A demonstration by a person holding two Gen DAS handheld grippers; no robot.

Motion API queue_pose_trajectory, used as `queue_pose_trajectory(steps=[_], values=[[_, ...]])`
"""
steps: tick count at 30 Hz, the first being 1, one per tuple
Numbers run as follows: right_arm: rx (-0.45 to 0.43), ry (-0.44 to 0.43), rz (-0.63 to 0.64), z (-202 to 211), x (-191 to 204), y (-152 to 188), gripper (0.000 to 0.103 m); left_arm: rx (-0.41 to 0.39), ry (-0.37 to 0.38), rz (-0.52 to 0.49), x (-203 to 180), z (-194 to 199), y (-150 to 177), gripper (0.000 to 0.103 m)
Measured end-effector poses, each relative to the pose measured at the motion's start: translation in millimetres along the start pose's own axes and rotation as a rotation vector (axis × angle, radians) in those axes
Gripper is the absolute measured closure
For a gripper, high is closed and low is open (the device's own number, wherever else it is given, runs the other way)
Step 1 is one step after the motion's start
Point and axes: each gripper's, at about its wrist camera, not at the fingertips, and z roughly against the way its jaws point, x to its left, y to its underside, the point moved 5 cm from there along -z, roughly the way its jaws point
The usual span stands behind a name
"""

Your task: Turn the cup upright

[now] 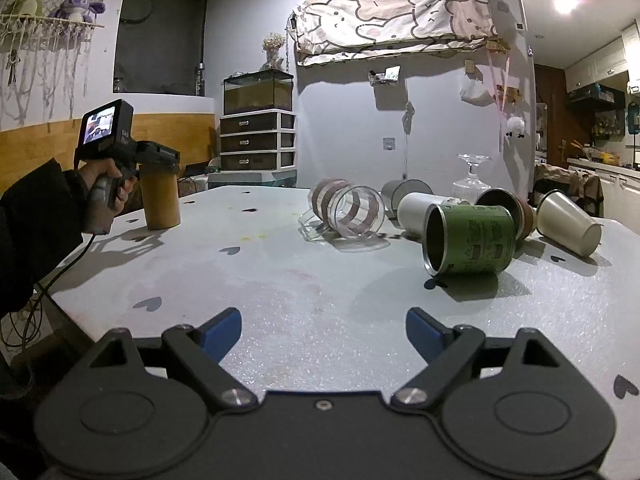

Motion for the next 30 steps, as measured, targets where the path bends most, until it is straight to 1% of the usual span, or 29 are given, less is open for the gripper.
queue_pose_trajectory(steps=[3, 5, 7, 9, 11, 15, 18, 21, 24, 30], values=[[0.001, -0.001, -0.007, -1, -1, 0, 0.013, -0.002, 0.003, -0.011, -1, -1, 0, 0.029], [-0.001, -0.001, -0.007, -1, -1, -1, 0.013, 0.010, 0.004, 0.000, 1, -3, -1, 0.028], [-0.006, 0.000, -0.009, -1, -3, -4, 0.013, 0.013, 0.000, 0.008, 3, 0, -4, 0.023], [-0.015, 0.001, -0.016, -1, -5, -8, 0.013, -0.001, -0.007, 0.000, 4, 9, -7, 0.015], [-0.027, 0.000, -0.027, -2, -7, -16, 0.013, -0.019, 0.000, -0.013, 2, 26, -10, 0.012], [-0.054, -0.003, -0.041, -4, -12, -36, 0.013, -0.047, 0.055, -0.037, -7, 69, -9, 0.006], [-0.071, 0.008, -0.046, -8, -13, -51, 0.013, -0.066, 0.082, -0.069, -15, 104, -3, 0.003], [-0.080, 0.019, -0.050, -11, -14, -64, 0.013, -0.077, 0.110, -0.099, -25, 135, 8, 0.001], [-0.085, 0.031, -0.057, -12, -16, -72, 0.013, -0.072, 0.138, -0.115, -33, 159, 23, 0.000], [-0.080, 0.044, -0.060, -15, -17, -80, 0.010, -0.066, 0.166, -0.150, -52, 195, 53, 0.000]])
